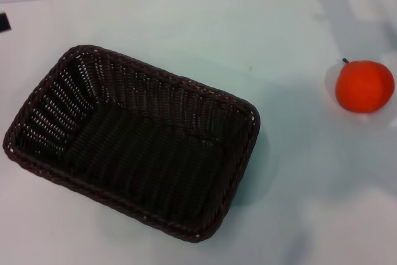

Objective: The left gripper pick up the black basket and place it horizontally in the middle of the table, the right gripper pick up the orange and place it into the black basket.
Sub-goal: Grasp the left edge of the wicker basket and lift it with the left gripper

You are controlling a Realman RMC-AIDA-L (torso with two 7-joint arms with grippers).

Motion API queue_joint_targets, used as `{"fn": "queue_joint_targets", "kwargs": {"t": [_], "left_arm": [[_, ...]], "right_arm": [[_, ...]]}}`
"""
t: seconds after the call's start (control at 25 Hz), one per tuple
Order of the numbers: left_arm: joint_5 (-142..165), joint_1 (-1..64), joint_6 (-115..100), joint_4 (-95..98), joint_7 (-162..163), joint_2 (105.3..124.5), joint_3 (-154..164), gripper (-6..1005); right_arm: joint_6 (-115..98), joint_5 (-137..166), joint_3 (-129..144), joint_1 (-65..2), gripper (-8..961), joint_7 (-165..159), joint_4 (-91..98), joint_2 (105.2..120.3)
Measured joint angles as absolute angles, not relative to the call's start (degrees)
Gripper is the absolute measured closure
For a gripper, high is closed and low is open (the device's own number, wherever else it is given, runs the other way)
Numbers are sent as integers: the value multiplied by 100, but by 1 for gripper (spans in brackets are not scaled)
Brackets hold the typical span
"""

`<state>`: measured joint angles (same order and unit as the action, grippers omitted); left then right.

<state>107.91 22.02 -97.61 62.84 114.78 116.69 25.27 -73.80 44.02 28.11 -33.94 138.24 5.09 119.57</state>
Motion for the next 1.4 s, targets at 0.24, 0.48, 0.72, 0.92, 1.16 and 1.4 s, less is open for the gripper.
{"fn": "queue_joint_targets", "kwargs": {"t": [0.24, 0.48, 0.72, 0.92, 1.16, 1.4], "left_arm": [[12505, 2650, -9921, 7473, 13142, 11622, 3207, 116], [13642, 3034, -9846, 7574, 13740, 11676, 3889, 118], [14666, 3423, -9729, 7556, 13899, 11876, 4239, 120], [15179, 3599, -9707, 7537, 13982, 11981, 4450, 121], [15502, 3679, -9623, 7510, 14002, 12090, 4665, 122], [15702, 3678, -9538, 7446, 14043, 12185, 4800, 210]], "right_arm": [[-7216, 4383, 2810, -3402, 221, 13824, 509, 11961], [-7171, 4381, 2779, -3410, 222, 13821, 509, 11962], [-7120, 4375, 2753, -3400, 222, 13818, 509, 11964], [-7035, 4375, 2723, -3388, 222, 13816, 509, 11969], [-6995, 4376, 2688, -3384, 220, 13816, 509, 11970], [-6938, 4377, 2685, -3360, 220, 13750, 509, 11962]]}}
